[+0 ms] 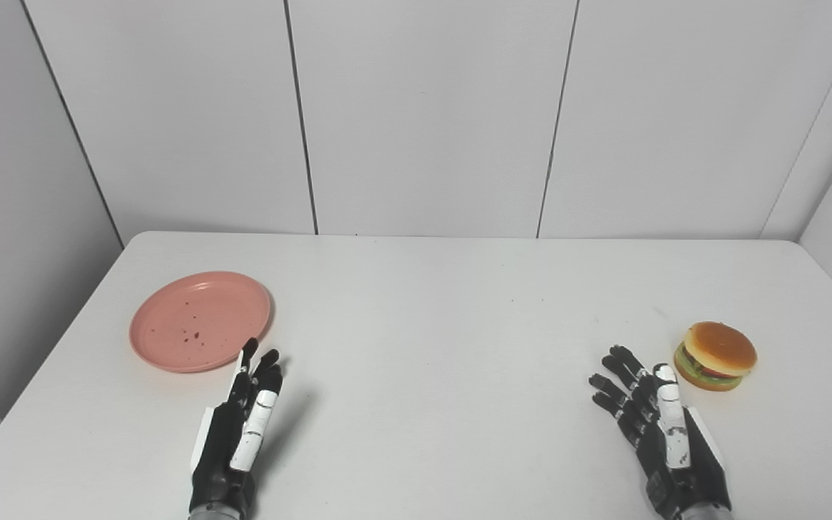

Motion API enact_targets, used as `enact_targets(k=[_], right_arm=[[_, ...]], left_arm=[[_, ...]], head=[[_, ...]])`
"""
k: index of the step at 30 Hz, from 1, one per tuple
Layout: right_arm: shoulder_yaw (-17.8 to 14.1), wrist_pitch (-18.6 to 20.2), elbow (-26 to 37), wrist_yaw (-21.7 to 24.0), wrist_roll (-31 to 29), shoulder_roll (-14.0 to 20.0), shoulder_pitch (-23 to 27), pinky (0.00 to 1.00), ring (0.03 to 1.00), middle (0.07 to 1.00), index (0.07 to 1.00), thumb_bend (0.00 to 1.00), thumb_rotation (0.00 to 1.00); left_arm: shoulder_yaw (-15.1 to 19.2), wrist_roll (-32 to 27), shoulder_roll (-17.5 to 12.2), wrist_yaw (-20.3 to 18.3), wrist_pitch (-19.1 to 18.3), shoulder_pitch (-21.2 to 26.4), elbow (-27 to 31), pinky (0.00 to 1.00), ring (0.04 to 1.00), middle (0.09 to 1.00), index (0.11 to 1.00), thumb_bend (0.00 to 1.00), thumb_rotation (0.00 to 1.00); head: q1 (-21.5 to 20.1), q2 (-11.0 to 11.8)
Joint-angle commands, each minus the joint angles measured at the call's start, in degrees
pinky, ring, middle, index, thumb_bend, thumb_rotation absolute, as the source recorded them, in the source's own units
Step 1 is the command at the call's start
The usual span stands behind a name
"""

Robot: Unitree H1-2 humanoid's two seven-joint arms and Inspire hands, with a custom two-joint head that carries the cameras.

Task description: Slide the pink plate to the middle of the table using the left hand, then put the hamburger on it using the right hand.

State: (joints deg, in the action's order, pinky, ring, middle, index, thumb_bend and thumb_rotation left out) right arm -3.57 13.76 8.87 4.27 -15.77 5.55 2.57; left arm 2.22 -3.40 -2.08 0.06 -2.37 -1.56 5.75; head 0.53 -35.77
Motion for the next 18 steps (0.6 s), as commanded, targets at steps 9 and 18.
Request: enact_targets(k=[9, 18], right_arm=[[0.61, 1.73, 1.39, 0.87, -0.23, 0.09, 0.56, 0.87, 0.845, 0.900, 0.883, 0.86, 1.00], [0.61, 1.68, 1.12, 0.84, -0.21, -0.04, 0.70, 0.87, 0.849, 0.899, 0.883, 0.86, 1.00]], left_arm=[[-0.99, 0.36, -0.43, -0.78, -1.08, 1.46, 0.59, 0.99, 0.937, 0.939, 1.000, 0.75, 0.81], [-1.18, 0.24, -0.63, -0.92, -1.07, 1.48, 0.42, 0.99, 0.937, 0.940, 1.000, 0.73, 0.80]], head=[[-0.02, 0.08], [-0.18, 0.09]])
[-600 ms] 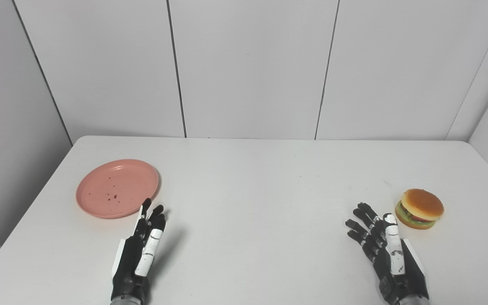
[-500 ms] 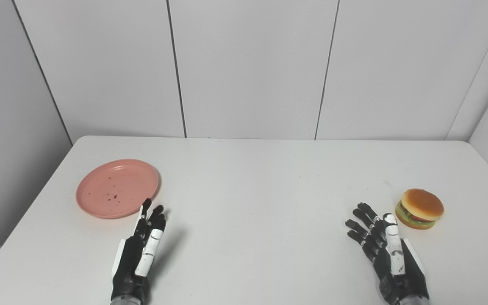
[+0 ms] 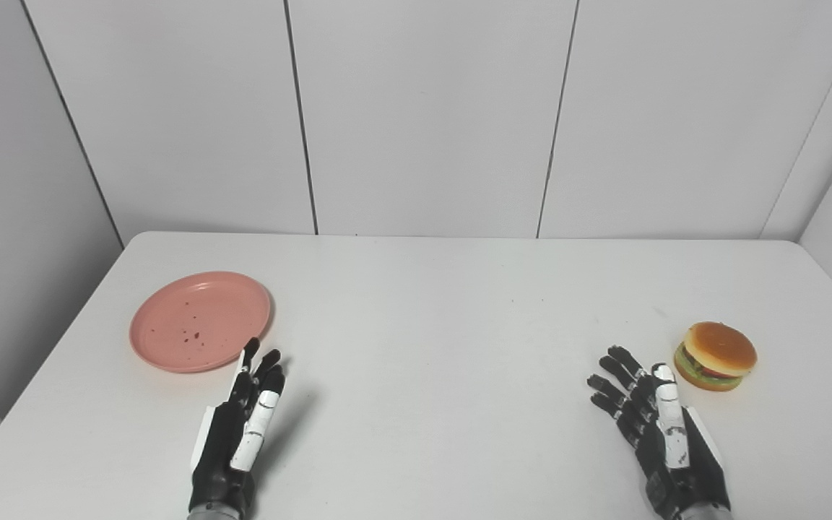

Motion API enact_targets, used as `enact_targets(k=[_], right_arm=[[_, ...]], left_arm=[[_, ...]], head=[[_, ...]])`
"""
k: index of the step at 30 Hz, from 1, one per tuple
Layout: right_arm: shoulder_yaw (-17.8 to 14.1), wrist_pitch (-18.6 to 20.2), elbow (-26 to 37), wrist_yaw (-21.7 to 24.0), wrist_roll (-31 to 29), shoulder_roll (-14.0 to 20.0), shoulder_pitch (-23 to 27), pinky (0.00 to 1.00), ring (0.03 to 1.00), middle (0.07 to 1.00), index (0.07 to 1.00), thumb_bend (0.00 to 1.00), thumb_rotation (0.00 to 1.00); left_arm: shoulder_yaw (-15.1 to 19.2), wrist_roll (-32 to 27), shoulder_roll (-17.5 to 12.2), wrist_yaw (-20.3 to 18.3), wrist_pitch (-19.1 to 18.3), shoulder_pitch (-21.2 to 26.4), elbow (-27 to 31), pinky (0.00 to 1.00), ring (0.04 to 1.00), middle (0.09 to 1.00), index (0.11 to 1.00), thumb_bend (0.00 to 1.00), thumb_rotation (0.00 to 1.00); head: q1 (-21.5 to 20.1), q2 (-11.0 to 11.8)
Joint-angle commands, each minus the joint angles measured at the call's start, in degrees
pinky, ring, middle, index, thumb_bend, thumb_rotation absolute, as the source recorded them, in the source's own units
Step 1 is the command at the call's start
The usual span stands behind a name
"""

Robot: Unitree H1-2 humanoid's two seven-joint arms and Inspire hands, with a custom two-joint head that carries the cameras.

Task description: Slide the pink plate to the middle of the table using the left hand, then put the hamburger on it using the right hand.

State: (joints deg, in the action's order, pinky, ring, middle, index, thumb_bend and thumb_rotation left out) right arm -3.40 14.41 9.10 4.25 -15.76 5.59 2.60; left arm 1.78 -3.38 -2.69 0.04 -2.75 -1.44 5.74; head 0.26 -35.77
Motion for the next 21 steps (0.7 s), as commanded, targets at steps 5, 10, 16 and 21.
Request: enact_targets(k=[5, 10, 16, 21], right_arm=[[0.45, 1.28, 1.09, 0.77, -0.19, -0.09, 0.63, 0.87, 0.846, 0.891, 0.879, 0.86, 1.00], [0.54, 1.26, 1.10, 0.94, -0.21, 0.02, 0.66, 0.88, 0.851, 0.895, 0.882, 0.85, 1.00], [0.63, 1.01, 1.07, 0.91, -0.09, -0.07, 0.57, 0.88, 0.852, 0.893, 0.880, 0.85, 1.00], [1.22, -0.01, 0.26, 1.15, 0.52, -0.28, 0.59, 0.88, 0.856, 0.897, 0.885, 0.86, 1.00]], left_arm=[[-0.82, 0.23, -0.05, -0.91, -0.71, 1.26, 0.60, 0.99, 0.942, 0.941, 1.000, 0.74, 0.79], [-0.77, 0.13, 0.05, -0.80, -1.16, 1.29, 0.76, 0.99, 0.940, 0.940, 1.000, 0.74, 0.79], [-0.77, 0.11, -0.10, -0.91, -1.48, 1.24, 0.89, 0.99, 0.940, 0.940, 1.000, 0.75, 0.79], [-0.53, -0.15, -0.58, -1.22, -0.57, 1.15, 0.18, 0.99, 0.937, 0.941, 1.000, 0.75, 0.80]], head=[[0.01, -0.01], [0.01, -0.04], [-0.17, 0.06], [-1.48, 0.89]])
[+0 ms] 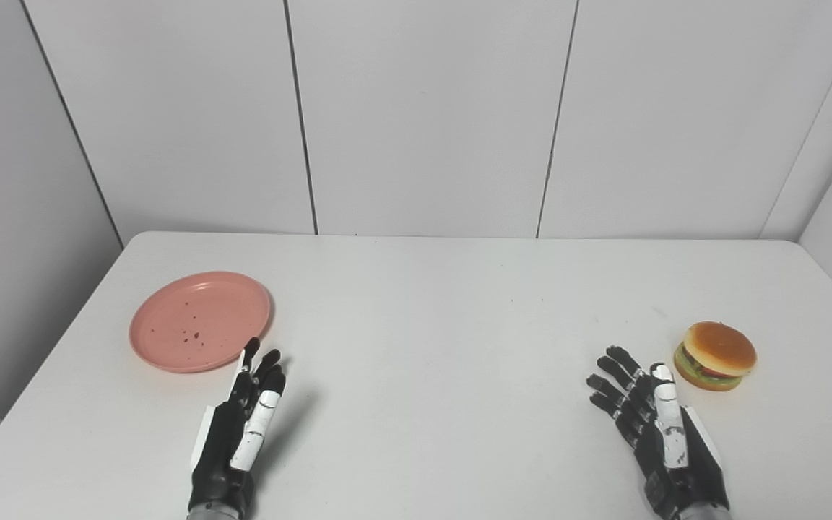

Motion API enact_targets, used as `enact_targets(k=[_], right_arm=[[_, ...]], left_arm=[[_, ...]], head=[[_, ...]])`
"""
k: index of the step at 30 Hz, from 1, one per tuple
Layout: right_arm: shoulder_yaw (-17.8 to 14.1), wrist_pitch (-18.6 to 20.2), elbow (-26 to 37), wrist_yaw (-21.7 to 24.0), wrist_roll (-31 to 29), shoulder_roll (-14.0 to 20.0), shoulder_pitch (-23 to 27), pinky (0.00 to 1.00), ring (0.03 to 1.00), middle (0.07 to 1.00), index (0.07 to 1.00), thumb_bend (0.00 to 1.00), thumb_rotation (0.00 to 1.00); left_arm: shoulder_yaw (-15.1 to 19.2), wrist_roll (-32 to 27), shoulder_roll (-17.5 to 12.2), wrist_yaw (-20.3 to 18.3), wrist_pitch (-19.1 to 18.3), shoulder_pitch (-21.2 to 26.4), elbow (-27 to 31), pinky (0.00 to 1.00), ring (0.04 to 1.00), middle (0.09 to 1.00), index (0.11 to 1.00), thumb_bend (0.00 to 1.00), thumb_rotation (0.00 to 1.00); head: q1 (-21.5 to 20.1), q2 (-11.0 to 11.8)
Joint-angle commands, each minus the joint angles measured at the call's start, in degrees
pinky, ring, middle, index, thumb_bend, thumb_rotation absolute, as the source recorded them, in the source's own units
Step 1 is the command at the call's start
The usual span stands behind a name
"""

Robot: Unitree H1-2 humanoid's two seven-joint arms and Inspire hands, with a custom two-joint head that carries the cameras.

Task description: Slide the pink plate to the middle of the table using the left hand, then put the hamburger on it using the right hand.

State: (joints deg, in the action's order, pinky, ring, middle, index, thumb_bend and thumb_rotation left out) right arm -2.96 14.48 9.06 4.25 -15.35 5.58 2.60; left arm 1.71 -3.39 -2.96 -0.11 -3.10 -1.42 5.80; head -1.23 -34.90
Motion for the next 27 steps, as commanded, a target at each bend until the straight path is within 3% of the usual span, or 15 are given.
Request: enact_targets(k=[1, 9, 14, 27], right_arm=[[0.90, -0.55, -0.10, 1.22, 0.31, -0.33, 0.59, 0.88, 0.856, 0.897, 0.886, 0.86, 1.00], [1.79, -4.65, -4.21, 1.89, 1.68, -0.74, 0.44, 0.88, 0.863, 0.897, 0.898, 0.85, 1.00], [2.00, -7.09, -6.97, 2.32, 2.50, -1.11, 0.61, 0.87, 0.855, 0.893, 0.892, 0.87, 1.00], [0.28, -12.88, -13.09, 6.03, 0.81, 0.82, 0.33, 0.88, 0.869, 0.904, 0.904, 0.85, 1.00]], left_arm=[[-0.40, -0.27, -0.42, -1.19, 0.11, 1.12, -0.21, 0.99, 0.938, 0.941, 1.000, 0.74, 0.80], [-0.06, -0.88, -1.04, -2.43, 3.92, 1.22, -4.88, 1.00, 0.945, 0.944, 1.000, 0.71, 0.80], [0.22, -0.98, -1.36, -2.80, 6.42, 1.69, -8.46, 1.00, 0.948, 0.946, 1.000, 0.77, 0.80], [-1.17, 1.71, 1.25, -1.64, 12.19, 1.76, -13.92, 1.00, 0.949, 0.933, 1.000, 0.73, 0.80]], head=[[-0.13, 0.65], [-0.83, 5.83], [-0.63, 8.20], [7.30, 14.91]])
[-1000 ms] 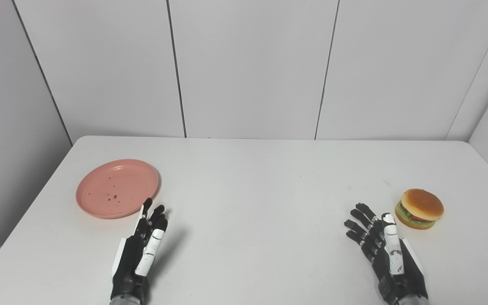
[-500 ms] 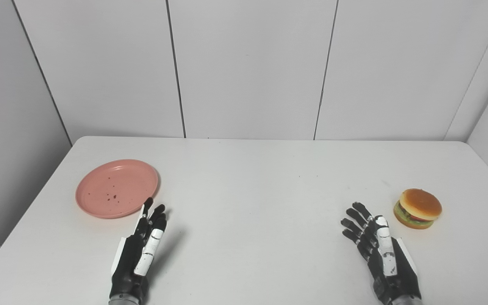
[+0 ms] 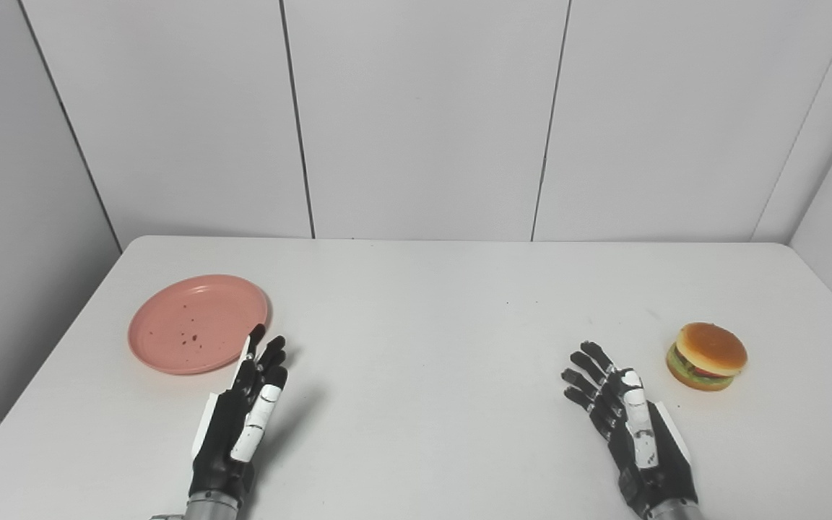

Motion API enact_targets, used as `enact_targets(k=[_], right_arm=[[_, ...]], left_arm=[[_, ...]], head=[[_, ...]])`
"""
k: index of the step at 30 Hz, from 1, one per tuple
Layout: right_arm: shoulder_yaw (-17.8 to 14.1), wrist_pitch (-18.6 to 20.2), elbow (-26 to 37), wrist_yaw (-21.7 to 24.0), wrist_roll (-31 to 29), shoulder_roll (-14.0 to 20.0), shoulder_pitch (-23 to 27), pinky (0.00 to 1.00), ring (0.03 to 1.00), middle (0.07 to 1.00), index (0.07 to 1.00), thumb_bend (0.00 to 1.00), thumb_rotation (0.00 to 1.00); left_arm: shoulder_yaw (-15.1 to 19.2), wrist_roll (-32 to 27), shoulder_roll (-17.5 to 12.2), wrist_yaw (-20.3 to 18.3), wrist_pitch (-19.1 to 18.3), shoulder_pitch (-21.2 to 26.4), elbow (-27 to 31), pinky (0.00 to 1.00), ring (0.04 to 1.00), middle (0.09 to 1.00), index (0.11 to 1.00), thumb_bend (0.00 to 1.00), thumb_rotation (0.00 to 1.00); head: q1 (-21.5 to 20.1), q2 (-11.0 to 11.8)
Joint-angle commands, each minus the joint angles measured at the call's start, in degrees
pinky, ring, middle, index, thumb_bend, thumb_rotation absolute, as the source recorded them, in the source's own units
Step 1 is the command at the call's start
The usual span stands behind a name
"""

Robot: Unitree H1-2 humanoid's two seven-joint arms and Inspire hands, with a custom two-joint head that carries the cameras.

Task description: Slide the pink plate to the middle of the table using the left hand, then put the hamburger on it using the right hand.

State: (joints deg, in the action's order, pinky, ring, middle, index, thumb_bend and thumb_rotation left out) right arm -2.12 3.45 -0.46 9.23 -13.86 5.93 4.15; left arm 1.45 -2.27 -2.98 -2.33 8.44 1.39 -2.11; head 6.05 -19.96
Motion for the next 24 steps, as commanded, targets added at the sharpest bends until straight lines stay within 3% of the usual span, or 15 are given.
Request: enact_targets(k=[1, 14, 24], right_arm=[[-0.79, -2.55, -4.31, 1.57, -1.00, 0.68, -1.10, 0.88, 0.870, 0.904, 0.905, 0.85, 1.00], [-2.70, -5.35, -10.13, 4.15, -2.74, 1.97, 0.78, 0.91, 0.879, 0.922, 0.926, 0.84, 1.00], [-2.77, -5.40, -10.18, 4.69, -2.48, 1.83, 0.79, 0.93, 0.890, 0.934, 0.939, 0.84, 1.00]], left_arm=[[-1.05, 1.08, 1.57, 0.83, 0.89, -0.95, -6.39, 1.00, 0.949, 0.932, 1.000, 0.73, 0.80], [-1.94, 5.59, 4.37, 3.62, 2.58, 0.21, -9.55, 0.96, 0.936, 0.916, 0.991, 0.76, 0.82], [-1.49, 4.75, 4.76, 3.16, 2.57, 0.01, -8.70, 0.95, 0.934, 0.917, 0.988, 0.75, 0.81]], head=[[1.10, 0.94], [5.85, 4.19], [5.29, 3.40]])
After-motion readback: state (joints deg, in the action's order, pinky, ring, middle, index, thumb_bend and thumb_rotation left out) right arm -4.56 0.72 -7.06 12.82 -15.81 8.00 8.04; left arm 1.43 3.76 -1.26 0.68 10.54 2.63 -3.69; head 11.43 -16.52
